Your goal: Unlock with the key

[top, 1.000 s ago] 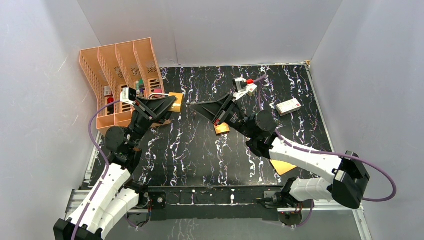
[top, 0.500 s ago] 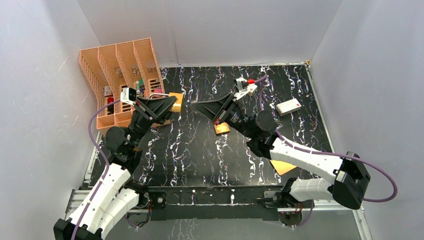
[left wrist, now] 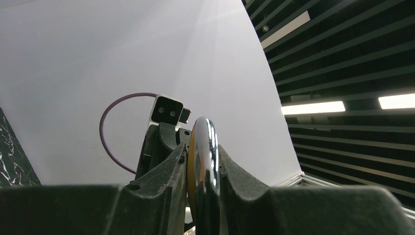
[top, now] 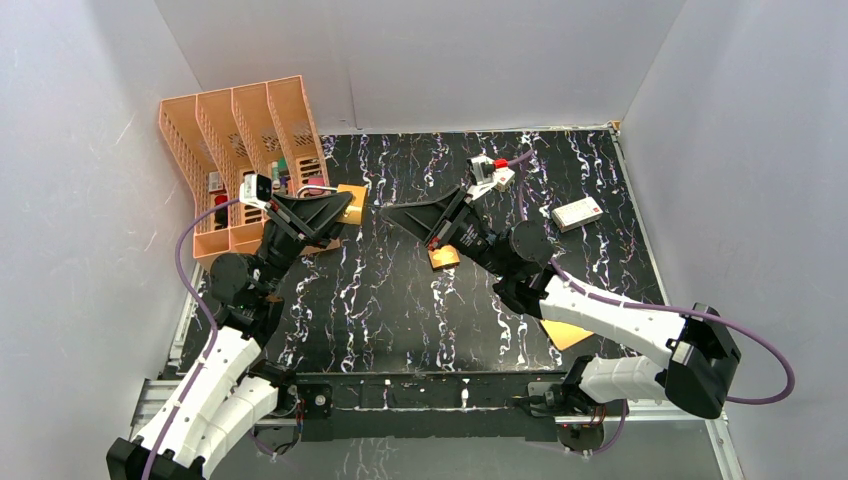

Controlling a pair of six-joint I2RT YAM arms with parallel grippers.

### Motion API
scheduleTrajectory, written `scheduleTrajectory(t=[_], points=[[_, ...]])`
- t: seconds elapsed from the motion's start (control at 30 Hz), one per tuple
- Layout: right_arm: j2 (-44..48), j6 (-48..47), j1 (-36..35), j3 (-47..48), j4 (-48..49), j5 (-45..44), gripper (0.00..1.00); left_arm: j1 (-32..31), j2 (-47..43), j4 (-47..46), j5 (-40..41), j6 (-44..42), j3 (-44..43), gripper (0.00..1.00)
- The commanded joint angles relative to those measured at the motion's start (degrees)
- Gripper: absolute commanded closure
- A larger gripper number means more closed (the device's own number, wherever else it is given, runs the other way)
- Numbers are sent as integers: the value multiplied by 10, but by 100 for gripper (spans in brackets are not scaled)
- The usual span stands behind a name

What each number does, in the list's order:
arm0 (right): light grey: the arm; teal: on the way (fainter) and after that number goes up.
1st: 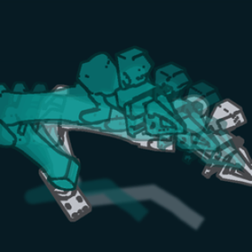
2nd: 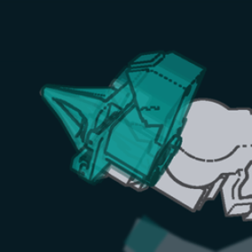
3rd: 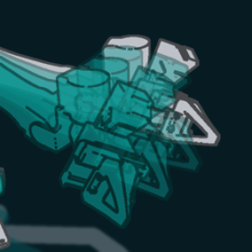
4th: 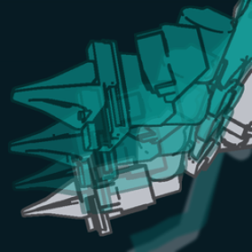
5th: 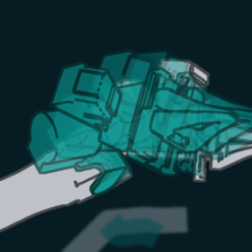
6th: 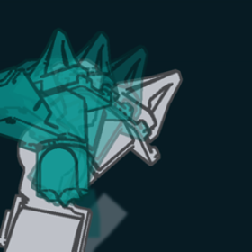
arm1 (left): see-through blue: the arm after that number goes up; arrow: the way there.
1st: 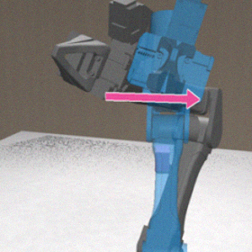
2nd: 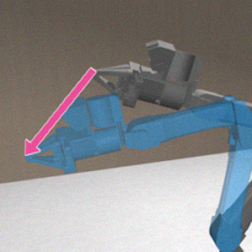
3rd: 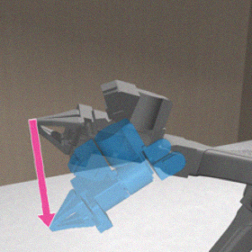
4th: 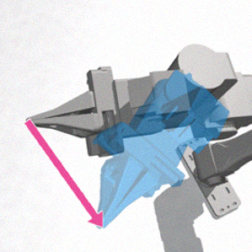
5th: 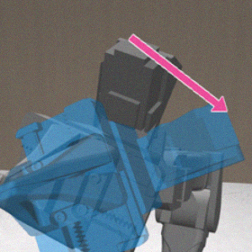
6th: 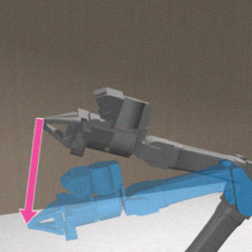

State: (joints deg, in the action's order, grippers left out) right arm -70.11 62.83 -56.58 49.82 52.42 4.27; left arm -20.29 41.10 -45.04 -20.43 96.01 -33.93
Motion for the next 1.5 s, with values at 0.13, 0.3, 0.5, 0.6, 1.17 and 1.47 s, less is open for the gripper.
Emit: scheduleTrajectory(t=[0.13,0.3,0.5,0.6,1.17,1.47], points=[[-2,-2,3,35,11,9,100,3,-5,-45,-17,-13,-51,100],[-9,0,3,41,10,14,100,1,-4,-22,-22,-33,-64,100],[-15,-2,2,52,-9,19,100,-2,3,5,-34,-59,-79,100],[-18,-4,2,56,-19,20,100,-4,7,19,-40,-73,-88,100],[-36,-14,-3,96,-89,38,100,-36,53,39,-100,-123,-125,100],[-6,-38,-4,96,-127,58,86,-46,23,47,-69,-157,-103,100]])
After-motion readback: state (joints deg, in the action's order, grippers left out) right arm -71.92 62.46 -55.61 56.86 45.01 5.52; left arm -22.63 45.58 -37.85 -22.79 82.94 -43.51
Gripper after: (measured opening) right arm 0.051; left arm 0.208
